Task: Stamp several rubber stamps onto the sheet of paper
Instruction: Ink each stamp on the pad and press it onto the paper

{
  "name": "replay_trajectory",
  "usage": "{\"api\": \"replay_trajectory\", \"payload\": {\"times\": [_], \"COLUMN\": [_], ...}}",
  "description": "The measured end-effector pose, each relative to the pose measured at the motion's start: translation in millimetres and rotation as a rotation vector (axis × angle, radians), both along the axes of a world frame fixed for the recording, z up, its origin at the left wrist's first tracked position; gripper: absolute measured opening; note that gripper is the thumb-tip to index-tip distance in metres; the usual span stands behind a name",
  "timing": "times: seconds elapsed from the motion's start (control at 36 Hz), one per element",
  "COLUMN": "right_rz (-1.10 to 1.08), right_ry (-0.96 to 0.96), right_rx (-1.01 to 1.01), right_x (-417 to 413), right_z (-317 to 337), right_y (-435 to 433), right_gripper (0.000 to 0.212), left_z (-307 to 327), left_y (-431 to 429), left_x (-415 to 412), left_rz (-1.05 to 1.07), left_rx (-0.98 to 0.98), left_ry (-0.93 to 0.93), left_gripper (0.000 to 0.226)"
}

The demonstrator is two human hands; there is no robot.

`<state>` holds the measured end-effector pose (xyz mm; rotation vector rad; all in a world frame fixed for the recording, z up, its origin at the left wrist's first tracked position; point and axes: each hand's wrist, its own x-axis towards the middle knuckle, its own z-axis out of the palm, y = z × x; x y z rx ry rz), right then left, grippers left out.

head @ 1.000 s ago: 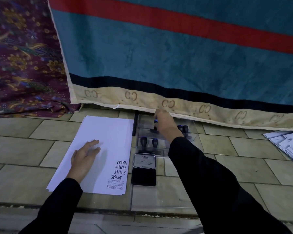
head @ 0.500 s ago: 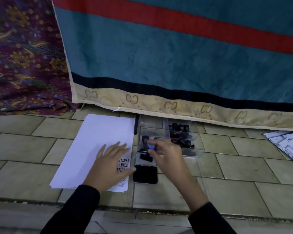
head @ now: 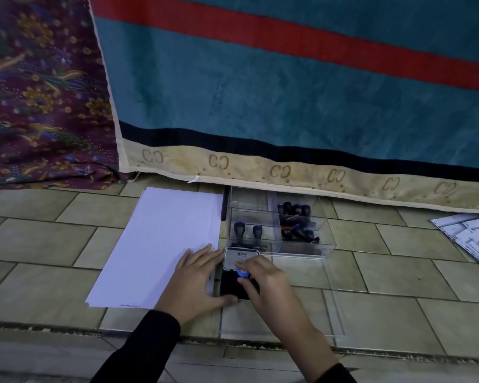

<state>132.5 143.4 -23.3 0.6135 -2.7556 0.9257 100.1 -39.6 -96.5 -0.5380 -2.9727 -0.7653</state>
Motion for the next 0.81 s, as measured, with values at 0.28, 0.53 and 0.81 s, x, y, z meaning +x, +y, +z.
{"api": "replay_trajectory", "payload": {"times": [0.28, 0.53, 0.81], "right_rz": [-0.082, -0.094, -0.064], "right_ry": [-0.033, -0.054, -0.044], "right_rx": [-0.019, -0.017, -0.036], "right_x": [-2.5, 7.3, -20.8], "right_z": [-3.5, -9.8, 5.1], "right_y": [-6.1, -6.1, -4.6], "right_gripper": [0.023, 0.026, 0.021], "left_z": [-1.3, 0.4, 9.1], "left_y": [1.7, 0.9, -50.2], "left_x": [0.2, 2.3, -23.3], "left_rz": [0.009, 0.002, 0.386], "left_rx": [-0.012, -0.003, 0.046], "left_ry": [0.023, 0.063, 0.088], "left_gripper": [0.107, 0.111, 0.046]}}
